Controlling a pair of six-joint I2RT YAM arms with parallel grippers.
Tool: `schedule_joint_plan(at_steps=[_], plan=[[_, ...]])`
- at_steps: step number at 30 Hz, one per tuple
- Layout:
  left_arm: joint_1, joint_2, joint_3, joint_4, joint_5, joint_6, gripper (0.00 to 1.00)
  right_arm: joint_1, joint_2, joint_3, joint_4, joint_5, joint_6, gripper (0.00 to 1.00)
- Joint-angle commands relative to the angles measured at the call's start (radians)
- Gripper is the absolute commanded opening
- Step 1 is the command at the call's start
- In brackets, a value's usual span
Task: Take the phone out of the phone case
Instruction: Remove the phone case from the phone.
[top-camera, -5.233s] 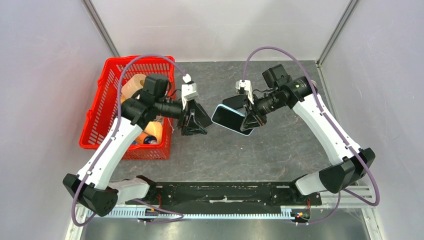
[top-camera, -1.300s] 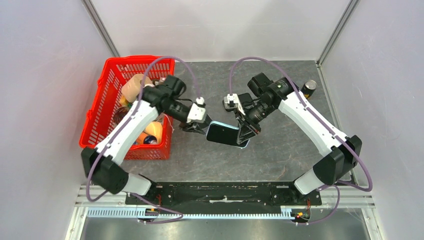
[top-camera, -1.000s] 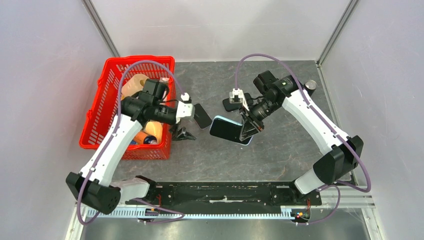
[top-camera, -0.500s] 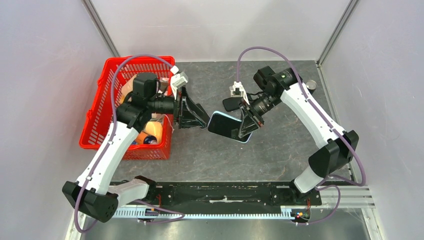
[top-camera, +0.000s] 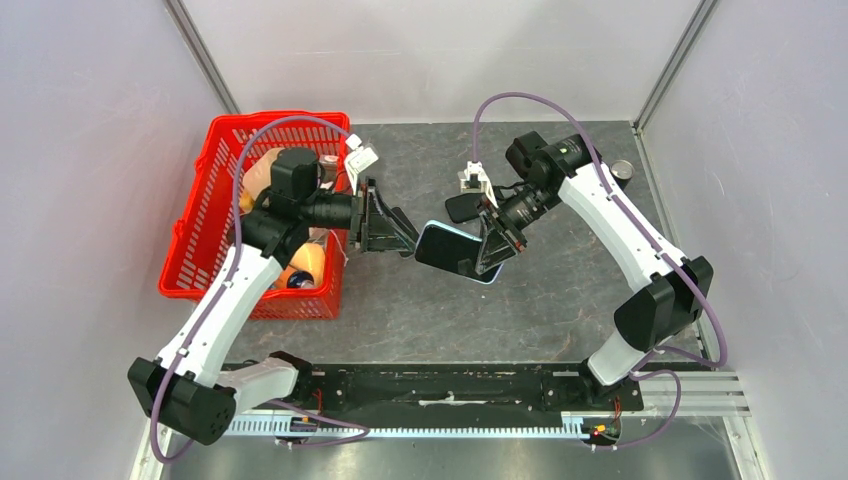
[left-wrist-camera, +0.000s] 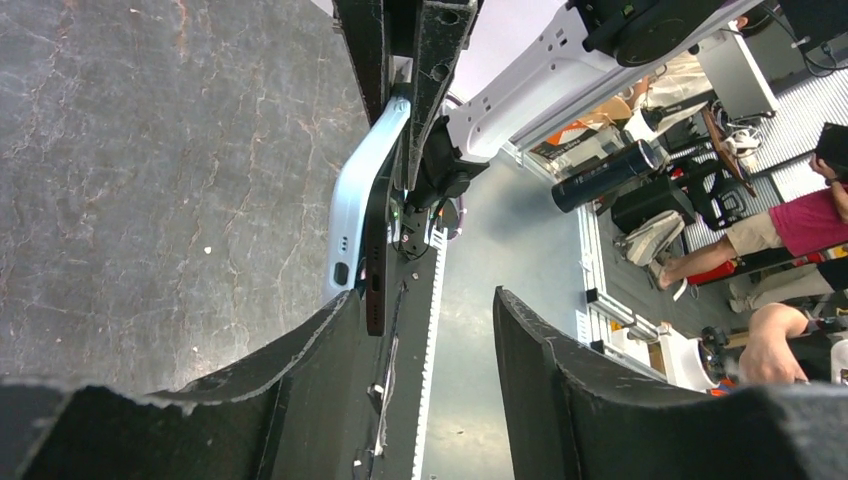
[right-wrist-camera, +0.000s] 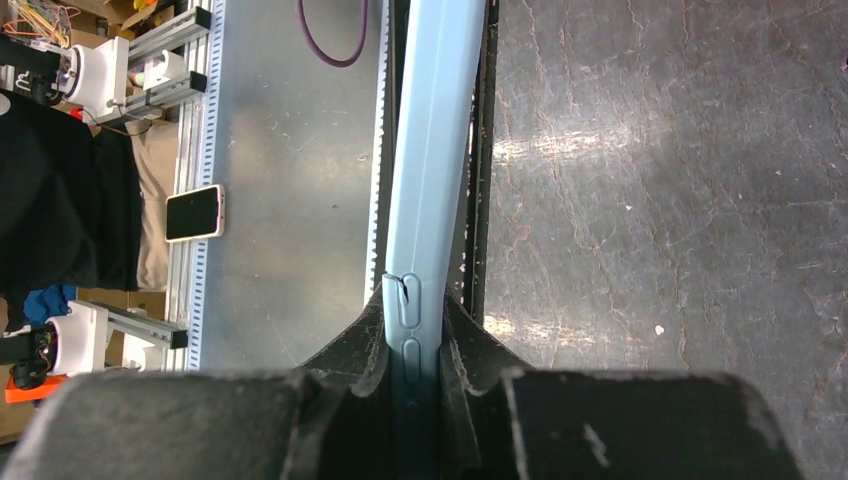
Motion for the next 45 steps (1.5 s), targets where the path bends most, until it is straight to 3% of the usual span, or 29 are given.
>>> schedule_joint_plan(at_steps=[1,45], plan=[[-0.022,-0.018,-0.008,0.053,-0.006,-0.045,0.57,-0.002,-0.002,0.049,-0.045,-0.084,-0.011,0.00],[-0.137,0.018,-0.053,0.146,-0.135,0.043,0.49,-0.002,-0.029,0.007,-0.073,-0.098,-0.059,0.00]])
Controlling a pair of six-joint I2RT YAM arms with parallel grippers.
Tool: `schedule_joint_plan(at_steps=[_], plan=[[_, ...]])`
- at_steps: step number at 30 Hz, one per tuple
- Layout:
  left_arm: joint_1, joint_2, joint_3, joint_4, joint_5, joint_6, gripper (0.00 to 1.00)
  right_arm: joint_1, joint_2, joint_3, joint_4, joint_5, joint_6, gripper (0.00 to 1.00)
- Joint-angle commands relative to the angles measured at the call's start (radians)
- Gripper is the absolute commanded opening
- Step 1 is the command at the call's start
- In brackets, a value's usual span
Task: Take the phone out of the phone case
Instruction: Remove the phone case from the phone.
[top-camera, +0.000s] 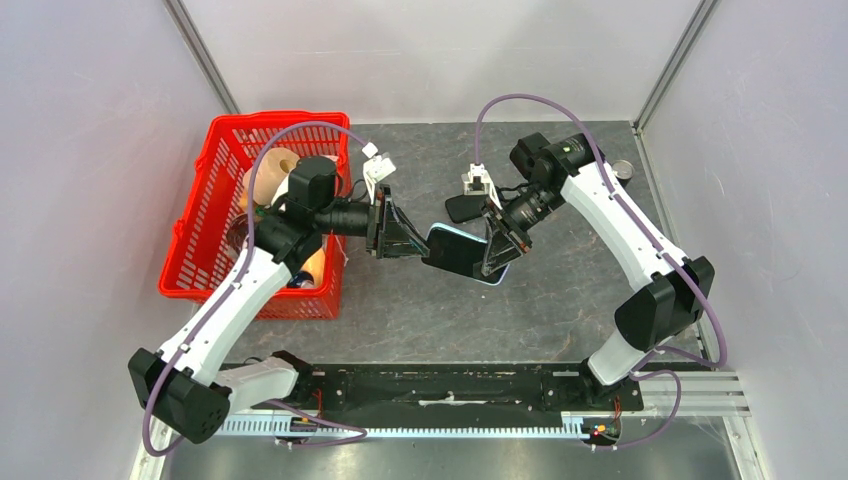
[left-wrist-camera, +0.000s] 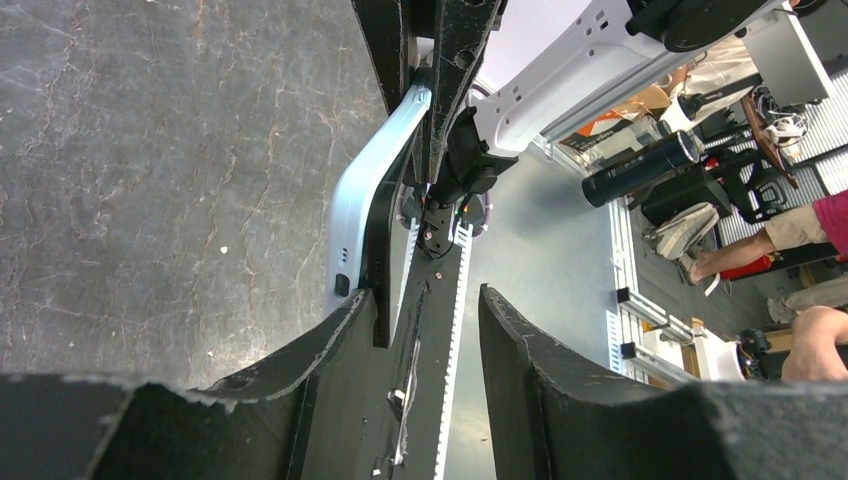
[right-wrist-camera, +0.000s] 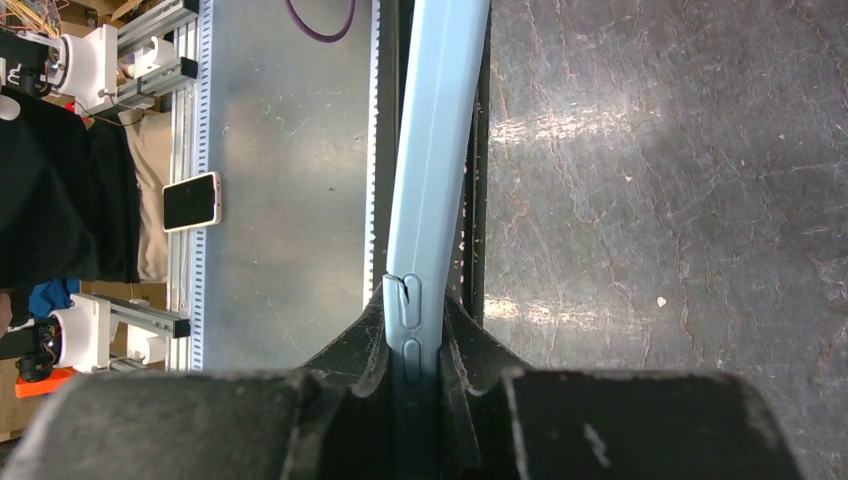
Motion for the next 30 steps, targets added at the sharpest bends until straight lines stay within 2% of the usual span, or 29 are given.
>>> schedule_joint_plan(at_steps=[1,11,18,24,27,30], plan=[[-0.025,0.015,-0.004,0.080,-0.003,0.041,0.50,0.010,-0.028,0.010,-0.032,-0.132,-0.038,0.00],[-0.051,0.028,-0.025,0.162,0.029,-0.013,0.49,0.011,-0.022,0.013,-0.028,-0.133,-0.037,0.00],[-0.098,0.043,-0.044,0.198,0.096,-0.045,0.46,0.010,-0.017,0.027,0.067,-0.076,0.077,0.00],[-0.129,0.046,-0.046,0.189,0.059,-0.014,0.46,0.011,-0.021,0.025,0.109,-0.077,0.112,0.00],[-0.143,0.065,-0.046,0.186,0.049,0.008,0.48,0.010,-0.028,0.027,0.106,-0.098,0.095,0.00],[-0.160,0.077,-0.049,0.187,0.044,0.068,0.54,0.011,-0.030,0.035,0.081,-0.124,0.062,0.00]])
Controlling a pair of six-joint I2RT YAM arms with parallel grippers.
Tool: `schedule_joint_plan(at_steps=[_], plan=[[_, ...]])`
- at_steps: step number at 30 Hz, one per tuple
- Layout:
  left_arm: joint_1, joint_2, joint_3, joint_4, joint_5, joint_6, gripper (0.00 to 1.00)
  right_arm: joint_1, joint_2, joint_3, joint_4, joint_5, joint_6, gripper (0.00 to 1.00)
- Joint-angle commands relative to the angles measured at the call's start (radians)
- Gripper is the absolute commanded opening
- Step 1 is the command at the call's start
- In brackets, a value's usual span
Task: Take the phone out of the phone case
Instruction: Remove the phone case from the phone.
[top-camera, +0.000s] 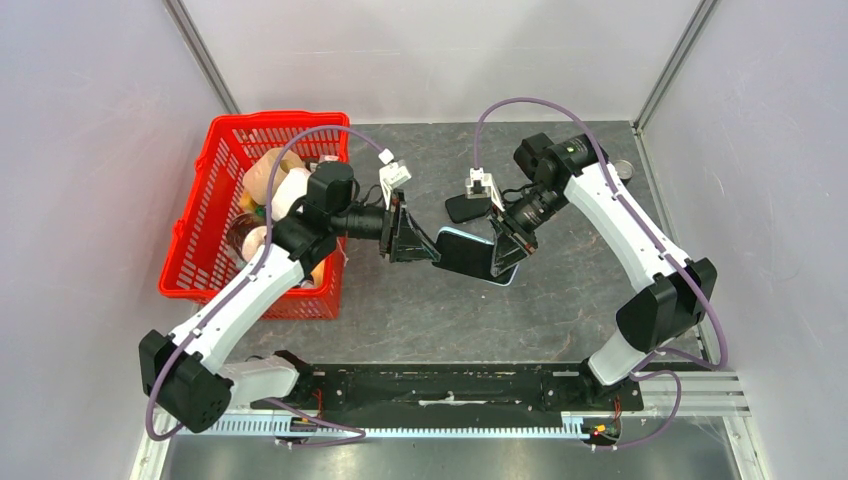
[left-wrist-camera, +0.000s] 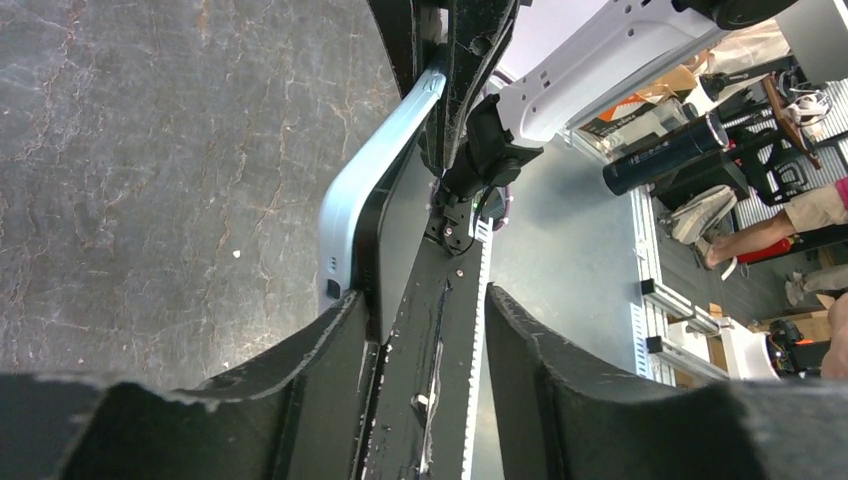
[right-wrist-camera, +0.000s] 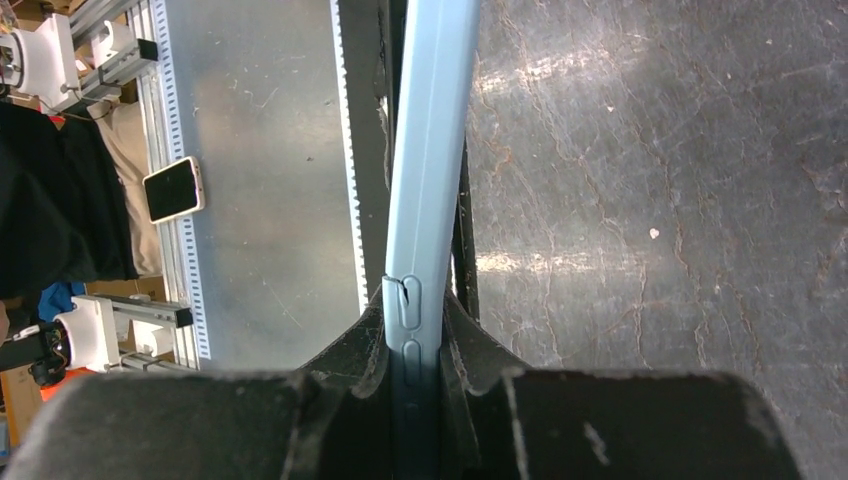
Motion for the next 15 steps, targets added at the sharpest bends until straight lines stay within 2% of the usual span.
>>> schedule_joint_plan(at_steps=[1,4,10,15], plan=[[-0.104,0.033,0.004,0.089,0.076,0.077,0.56,0.026,-0.015,0.057,0.060,-0.243,-0.021,0.00],[-0.109,0.057,0.010,0.088,0.075,0.116,0.60,0.026,0.004,0.077,-0.002,-0.256,-0.081,0.00],[-0.112,0.094,0.010,0.088,0.070,0.158,0.61,0.025,-0.010,0.067,-0.007,-0.254,-0.102,0.00],[-0.112,0.100,0.004,0.099,0.059,0.185,0.52,0.026,-0.018,0.055,-0.007,-0.252,-0.109,0.00]])
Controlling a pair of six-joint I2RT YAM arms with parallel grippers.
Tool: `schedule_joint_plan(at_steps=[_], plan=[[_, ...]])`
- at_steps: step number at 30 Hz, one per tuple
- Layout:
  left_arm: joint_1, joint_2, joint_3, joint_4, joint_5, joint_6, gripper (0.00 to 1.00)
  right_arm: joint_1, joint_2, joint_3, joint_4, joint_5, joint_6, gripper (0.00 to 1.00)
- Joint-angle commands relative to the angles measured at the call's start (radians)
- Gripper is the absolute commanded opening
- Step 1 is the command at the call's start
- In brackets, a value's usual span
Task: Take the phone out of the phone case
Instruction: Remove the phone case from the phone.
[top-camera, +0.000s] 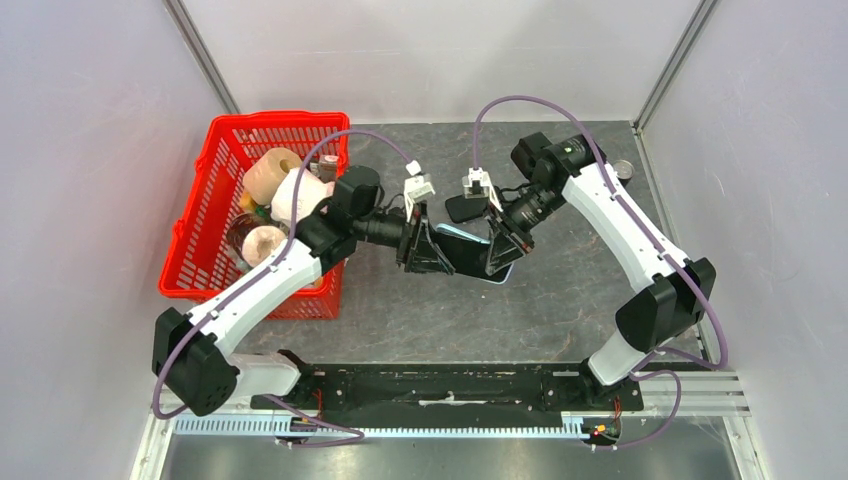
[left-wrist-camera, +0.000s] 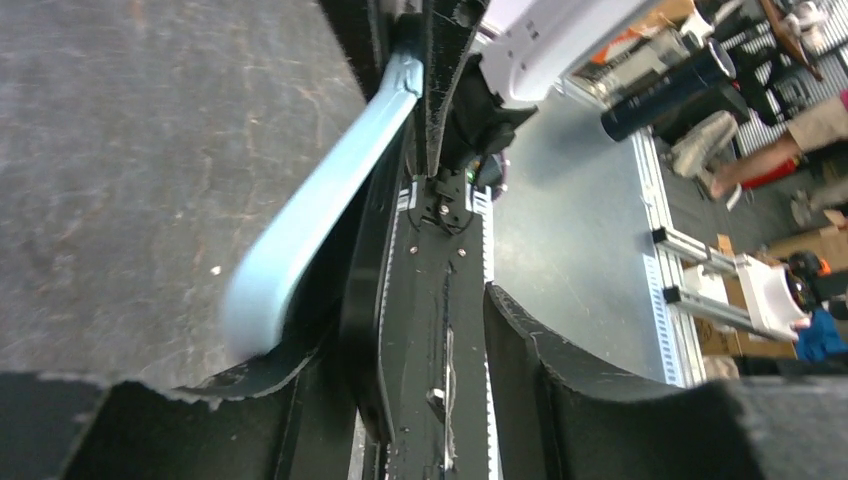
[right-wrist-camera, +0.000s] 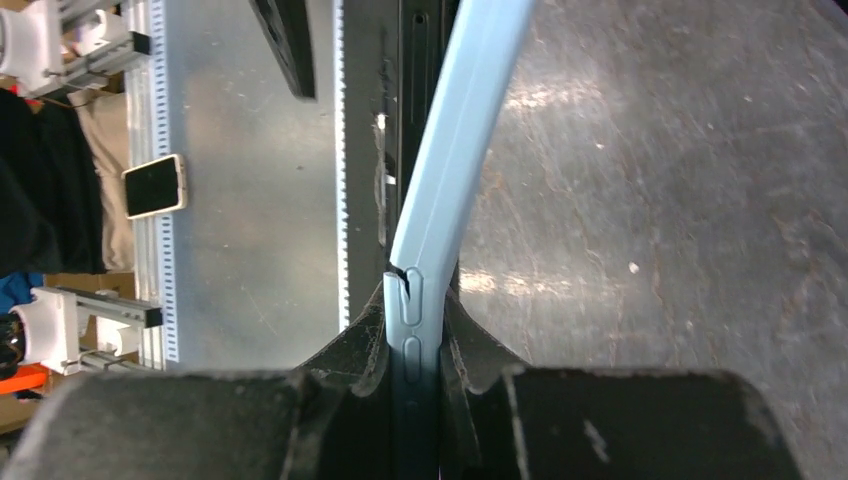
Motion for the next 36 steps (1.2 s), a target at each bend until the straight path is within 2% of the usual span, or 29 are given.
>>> schedule_joint_plan(at_steps=[1,7,9,14,19,21,24,26,28,32,36], plan=[[-0.050,0.018,0.001,0.081,0.047,0.072,0.50,0.025,-0.021,0.049,-0.027,-0.251,-0.051,0.00],[-0.059,0.022,-0.005,0.132,0.114,0.029,0.19,0.024,-0.014,0.047,0.006,-0.231,-0.013,0.00],[-0.059,0.017,-0.007,0.132,0.119,0.025,0.13,0.025,-0.016,0.048,0.023,-0.220,0.002,0.00],[-0.059,-0.011,-0.019,0.116,0.092,0.053,0.02,0.025,-0.030,0.025,0.058,-0.200,0.026,0.00],[-0.060,-0.019,0.037,-0.058,0.032,0.222,0.02,0.025,-0.068,-0.038,0.148,-0.166,0.088,0.02],[-0.059,-0.011,0.079,-0.157,0.001,0.319,0.02,0.025,-0.085,-0.065,0.183,-0.155,0.114,0.08],[-0.059,0.004,0.142,-0.286,-0.045,0.461,0.02,0.025,-0.100,-0.074,0.219,-0.124,0.158,0.24],[-0.059,0.020,0.188,-0.371,-0.073,0.564,0.02,0.024,-0.111,-0.084,0.264,-0.088,0.214,0.42],[-0.059,0.032,0.231,-0.452,-0.110,0.663,0.02,0.024,-0.126,-0.094,0.310,-0.052,0.259,0.57],[-0.062,0.028,0.248,-0.546,-0.209,0.830,0.02,0.016,-0.165,-0.094,0.419,0.036,0.378,0.62],[-0.071,0.035,0.233,-0.548,-0.296,0.885,0.02,0.014,-0.196,-0.085,0.564,0.119,0.505,0.63]])
